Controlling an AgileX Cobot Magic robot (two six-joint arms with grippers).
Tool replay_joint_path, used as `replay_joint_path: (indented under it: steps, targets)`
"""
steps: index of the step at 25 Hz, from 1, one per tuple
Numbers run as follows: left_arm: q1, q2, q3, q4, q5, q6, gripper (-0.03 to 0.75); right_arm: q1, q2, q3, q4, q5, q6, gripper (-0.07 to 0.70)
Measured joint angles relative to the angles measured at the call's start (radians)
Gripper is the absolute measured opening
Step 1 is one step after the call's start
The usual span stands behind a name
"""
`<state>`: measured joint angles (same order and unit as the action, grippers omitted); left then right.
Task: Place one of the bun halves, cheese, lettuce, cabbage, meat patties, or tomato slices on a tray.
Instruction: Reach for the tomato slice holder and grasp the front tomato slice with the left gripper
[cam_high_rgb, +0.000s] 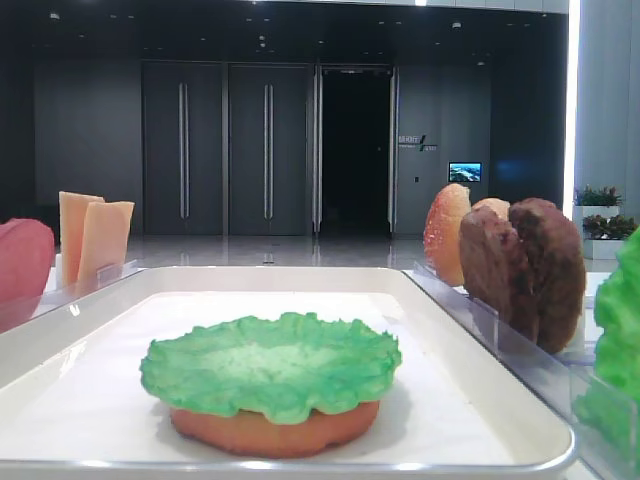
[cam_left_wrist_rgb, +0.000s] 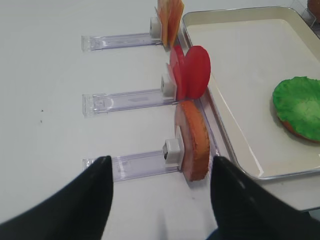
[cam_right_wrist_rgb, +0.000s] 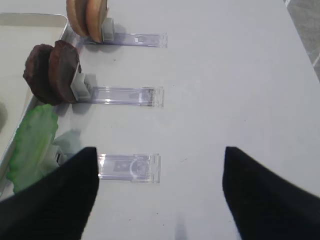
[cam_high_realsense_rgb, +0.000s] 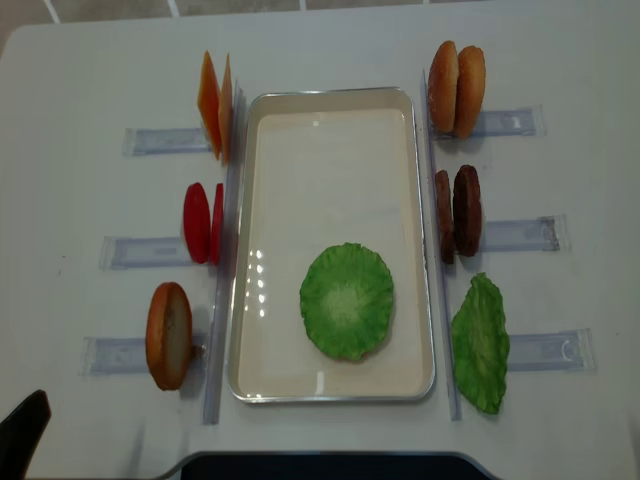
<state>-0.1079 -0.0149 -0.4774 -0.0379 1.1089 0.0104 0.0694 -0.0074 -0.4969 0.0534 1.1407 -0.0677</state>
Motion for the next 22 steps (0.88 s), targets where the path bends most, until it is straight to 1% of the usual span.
replay_joint_path:
  steps: [22]
  targets:
    - [0.000, 0.000, 0.000, -0.002, 0.000, -0.010, 0.471, 0.000, 0.000, 0.000, 0.000, -0.001, 0.001, 0.523]
